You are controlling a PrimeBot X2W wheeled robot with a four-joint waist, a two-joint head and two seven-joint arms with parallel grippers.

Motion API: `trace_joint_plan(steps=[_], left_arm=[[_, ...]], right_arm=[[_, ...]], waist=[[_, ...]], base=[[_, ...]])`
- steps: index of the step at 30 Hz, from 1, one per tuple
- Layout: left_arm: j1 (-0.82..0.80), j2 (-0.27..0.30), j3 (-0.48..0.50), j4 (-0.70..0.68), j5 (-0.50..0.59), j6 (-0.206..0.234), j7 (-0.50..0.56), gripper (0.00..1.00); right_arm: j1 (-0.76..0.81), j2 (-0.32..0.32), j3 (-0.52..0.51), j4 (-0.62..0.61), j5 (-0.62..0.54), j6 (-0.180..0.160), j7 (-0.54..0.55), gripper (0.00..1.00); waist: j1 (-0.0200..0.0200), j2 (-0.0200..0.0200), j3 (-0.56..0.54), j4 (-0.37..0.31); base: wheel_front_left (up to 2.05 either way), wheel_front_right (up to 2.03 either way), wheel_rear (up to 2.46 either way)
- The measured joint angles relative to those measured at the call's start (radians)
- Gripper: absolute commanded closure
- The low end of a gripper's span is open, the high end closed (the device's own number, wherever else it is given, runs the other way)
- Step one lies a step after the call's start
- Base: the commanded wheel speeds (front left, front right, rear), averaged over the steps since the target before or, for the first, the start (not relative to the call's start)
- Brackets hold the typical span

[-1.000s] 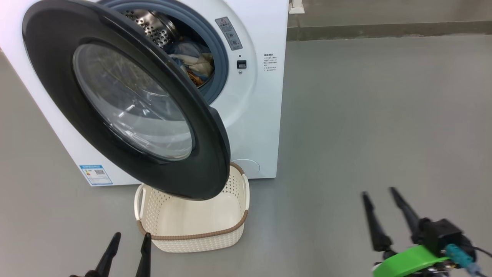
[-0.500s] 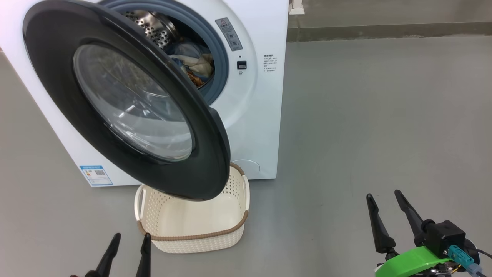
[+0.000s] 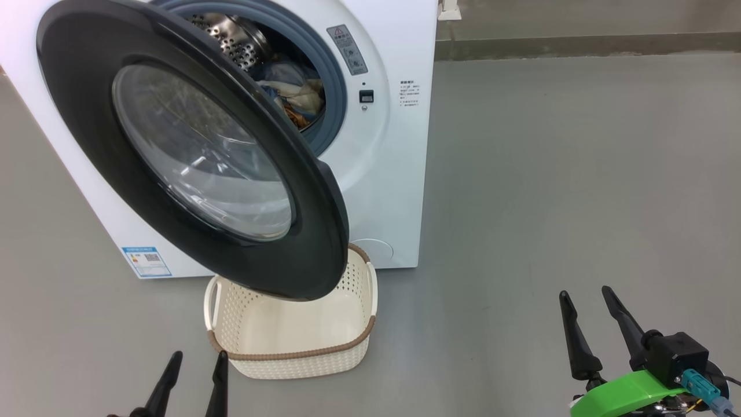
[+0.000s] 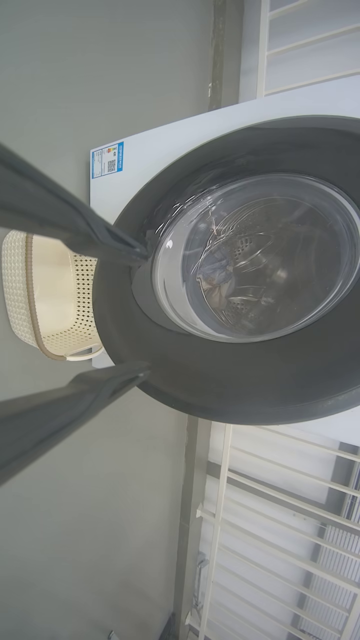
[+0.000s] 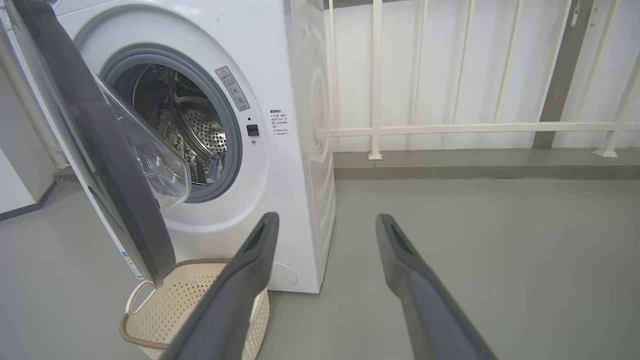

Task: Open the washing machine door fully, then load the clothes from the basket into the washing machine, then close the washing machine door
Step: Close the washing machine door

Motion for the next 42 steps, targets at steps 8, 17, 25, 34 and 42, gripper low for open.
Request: trace_joint_plan(steps=[8,17,25,34,42], left_arm=[[0.0,-0.001,0.002,0.0,0.001,0.0,0.0,0.0],[-0.008,-0.005,-0.01,0.001,0.002,0.0,0.0,0.0],[-0.052,-0.019,-0.039,0.006,0.002,0.0,0.0,0.0],[-0.116,-0.04,-0.079,0.022,0.002,0.0,0.0,0.0],[-0.172,-0.061,-0.102,0.03,-0.015,0.0,0.0,0.0]], right_arm=[[0.0,0.001,-0.008,-0.005,-0.002,0.0,0.0,0.0],[-0.021,0.0,0.062,-0.017,-0.046,0.0,0.0,1.0],[-0.182,-0.09,0.307,-0.02,-0.057,0.0,0.0,1.0],[-0.347,-0.183,0.502,-0.025,0.018,0.0,0.0,1.0],[-0.461,-0.248,0.649,-0.008,0.063,0.0,-0.001,1.0]], waist=[[0.0,0.0,0.005,0.004],[0.0,0.0,0.024,0.024],[0.0,0.0,0.071,0.072],[0.0,0.0,0.14,0.134],[0.0,0.0,0.207,0.213]], base=[[0.0,0.0,0.0],[0.0,0.0,0.0],[0.0,0.0,0.0],[0.0,0.0,0.0],[0.0,0.0,0.0]])
